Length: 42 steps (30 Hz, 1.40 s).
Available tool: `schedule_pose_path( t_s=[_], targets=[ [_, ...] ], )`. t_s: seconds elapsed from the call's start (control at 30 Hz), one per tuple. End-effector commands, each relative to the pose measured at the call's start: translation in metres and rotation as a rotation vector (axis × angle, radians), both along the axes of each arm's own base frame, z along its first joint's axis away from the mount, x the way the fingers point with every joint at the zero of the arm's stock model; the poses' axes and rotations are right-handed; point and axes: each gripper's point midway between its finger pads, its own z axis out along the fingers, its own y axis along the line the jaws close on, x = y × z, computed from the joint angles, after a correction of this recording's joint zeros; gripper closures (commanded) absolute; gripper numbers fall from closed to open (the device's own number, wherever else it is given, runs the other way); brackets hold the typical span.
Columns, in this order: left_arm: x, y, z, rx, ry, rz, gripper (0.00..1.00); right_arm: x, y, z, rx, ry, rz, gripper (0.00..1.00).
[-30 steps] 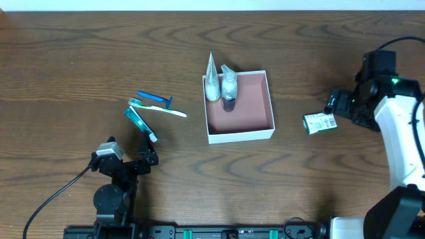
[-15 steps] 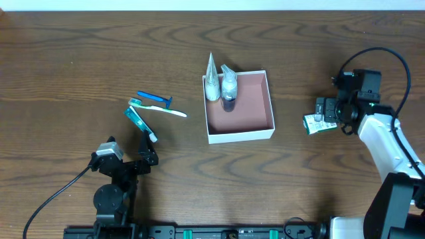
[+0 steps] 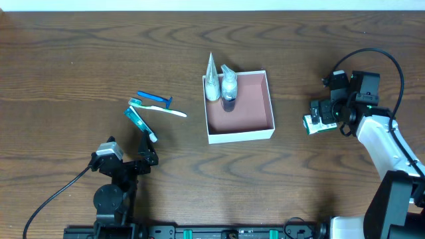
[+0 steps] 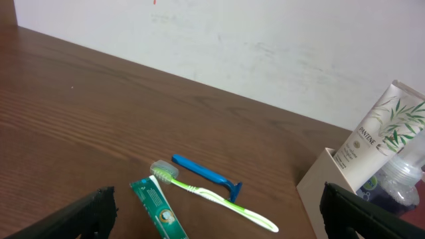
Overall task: Pack container
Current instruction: 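Close the right gripper on the Dettol soap bar and lift it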
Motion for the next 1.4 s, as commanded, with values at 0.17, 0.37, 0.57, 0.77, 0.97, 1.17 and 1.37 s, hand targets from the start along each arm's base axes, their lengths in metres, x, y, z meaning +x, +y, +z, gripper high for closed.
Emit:
schedule_pose_path(
  t_s=[0.17, 0.37, 0.57, 0.77, 0.97, 1.17, 1.37],
  targets=[
    [-0.001, 0.003, -0.018, 0.012, 0.053, 0.016, 0.02, -0.005, 0.004, -0.009, 0.033, 0.033, -0.018, 0.01],
    [-0.001, 0.003, -0.018, 0.012, 0.053, 0.016, 0.02, -0.006, 0.004, -0.01, 0.034, 0.037, -0.018, 0.01],
    [-0.001, 0.003, -0.018, 0.012, 0.053, 0.016, 0.02, -0.012, 0.006, -0.013, 0.038, 0.066, -0.017, 0.01],
    [-0.001, 0.003, -0.018, 0.012, 0.053, 0.016, 0.02, -0.023, 0.007, -0.018, 0.025, 0.11, 0.028, 0.01],
    [-0.001, 0.003, -0.018, 0.012, 0.053, 0.016, 0.02, -0.03, 0.009, -0.021, 0.014, 0.14, 0.061, 0.01],
    [-0.001, 0.003, -0.018, 0.012, 0.053, 0.016, 0.02, -0.031, 0.012, -0.022, -0.001, 0.138, 0.141, 0.01],
    [-0.001, 0.003, -0.018, 0.012, 0.053, 0.016, 0.02, -0.028, 0.019, -0.027, 0.026, 0.123, 0.177, 0.01]
  ],
)
